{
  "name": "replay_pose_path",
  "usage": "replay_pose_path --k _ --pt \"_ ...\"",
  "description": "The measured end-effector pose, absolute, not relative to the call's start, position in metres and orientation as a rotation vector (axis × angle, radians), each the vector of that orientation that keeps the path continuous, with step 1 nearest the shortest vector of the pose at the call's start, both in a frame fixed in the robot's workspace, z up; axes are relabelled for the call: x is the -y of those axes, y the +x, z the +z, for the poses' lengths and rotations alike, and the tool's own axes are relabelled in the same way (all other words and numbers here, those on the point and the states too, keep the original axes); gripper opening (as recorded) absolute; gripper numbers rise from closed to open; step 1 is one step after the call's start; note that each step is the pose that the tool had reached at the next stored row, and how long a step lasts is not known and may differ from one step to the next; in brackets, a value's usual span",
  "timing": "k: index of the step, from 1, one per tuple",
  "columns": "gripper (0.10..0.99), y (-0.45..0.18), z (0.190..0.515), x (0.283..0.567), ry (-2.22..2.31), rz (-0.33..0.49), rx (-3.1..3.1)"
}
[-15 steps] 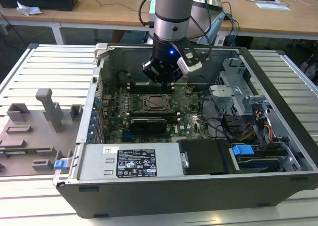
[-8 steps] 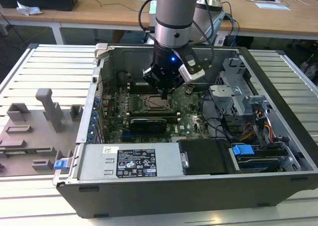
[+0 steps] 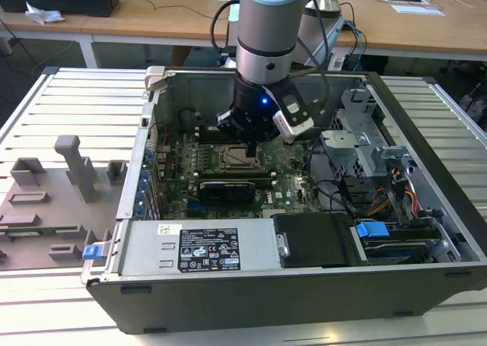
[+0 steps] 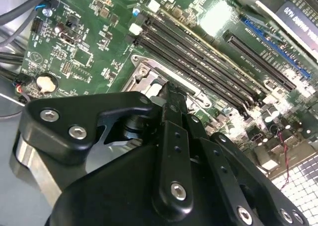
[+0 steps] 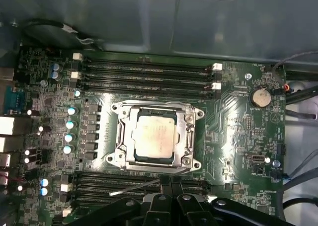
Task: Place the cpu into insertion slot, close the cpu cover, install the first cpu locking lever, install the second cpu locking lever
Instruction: 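Install the second cpu locking lever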
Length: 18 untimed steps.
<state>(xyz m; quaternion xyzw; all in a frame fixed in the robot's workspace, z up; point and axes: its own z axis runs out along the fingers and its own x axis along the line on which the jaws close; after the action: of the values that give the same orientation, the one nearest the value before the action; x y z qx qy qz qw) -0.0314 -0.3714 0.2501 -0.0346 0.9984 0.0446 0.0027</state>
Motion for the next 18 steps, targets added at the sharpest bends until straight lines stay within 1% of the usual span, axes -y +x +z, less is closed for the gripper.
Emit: replay_pose_path --k 3,13,15,18 --pt "0.106 -0.035 0.245 0.376 -0.108 0.152 -3.130" --pt "0.106 -0.061 0.227 0.380 -0.109 0.155 -3.130" --pt "0.106 -0.066 0.219 0.380 -0.109 0.155 -3.130" --pt "0.106 -0.073 0.211 0.381 -0.136 0.189 -3.127"
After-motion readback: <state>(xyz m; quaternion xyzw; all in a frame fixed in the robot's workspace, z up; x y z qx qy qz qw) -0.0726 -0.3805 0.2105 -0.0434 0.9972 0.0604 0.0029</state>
